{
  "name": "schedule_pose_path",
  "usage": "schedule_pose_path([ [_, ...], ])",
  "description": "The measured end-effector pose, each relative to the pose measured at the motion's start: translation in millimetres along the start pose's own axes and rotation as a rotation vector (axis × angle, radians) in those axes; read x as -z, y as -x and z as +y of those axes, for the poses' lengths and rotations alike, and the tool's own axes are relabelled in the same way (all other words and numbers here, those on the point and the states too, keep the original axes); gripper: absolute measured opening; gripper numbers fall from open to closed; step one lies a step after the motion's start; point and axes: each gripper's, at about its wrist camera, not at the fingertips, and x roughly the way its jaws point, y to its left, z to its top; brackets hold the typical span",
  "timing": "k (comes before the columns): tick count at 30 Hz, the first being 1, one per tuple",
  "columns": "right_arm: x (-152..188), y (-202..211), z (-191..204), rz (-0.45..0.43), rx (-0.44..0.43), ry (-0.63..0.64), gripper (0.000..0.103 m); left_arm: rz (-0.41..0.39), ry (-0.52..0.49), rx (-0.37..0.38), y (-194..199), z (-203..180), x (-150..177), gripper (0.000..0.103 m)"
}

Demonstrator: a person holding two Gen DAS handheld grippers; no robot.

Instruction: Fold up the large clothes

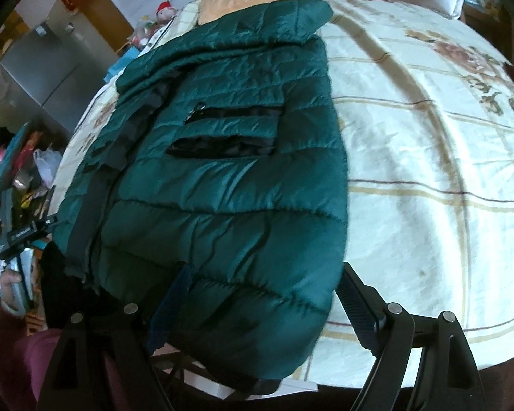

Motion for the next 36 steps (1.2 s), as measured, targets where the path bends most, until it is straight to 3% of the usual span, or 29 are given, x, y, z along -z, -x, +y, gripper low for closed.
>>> schedule_pose_path([
  [8,-3,-3,4,-0.005,-0.024,0.021,0.082,-0.008,-0.027,-0.024,-2,-4,2,0.087],
  [13,-4,1,3,-0.015,-0.02,0.055,0.052,-0.001,-0.046,-0.041,-2,-7,2,0.085],
  [16,-6,5,4,-0.035,-0.019,0.079,0.037,-0.012,-0.063,-0.051,-1,-12,5,0.067],
  [17,-8,8,5,-0.047,-0.027,0.083,0.031,-0.021,-0.08,-0.057,1,-15,6,0.056],
  [21,-15,16,7,-0.082,-0.049,0.085,0.023,-0.051,-0.13,-0.076,7,-21,8,0.026],
  [23,-19,20,10,-0.099,-0.055,0.096,0.023,-0.067,-0.133,-0.076,13,-21,5,0.017],
  [36,-64,68,24,-0.282,-0.076,0.117,0.022,-0.244,-0.11,-0.021,60,-31,-39,0.012],
])
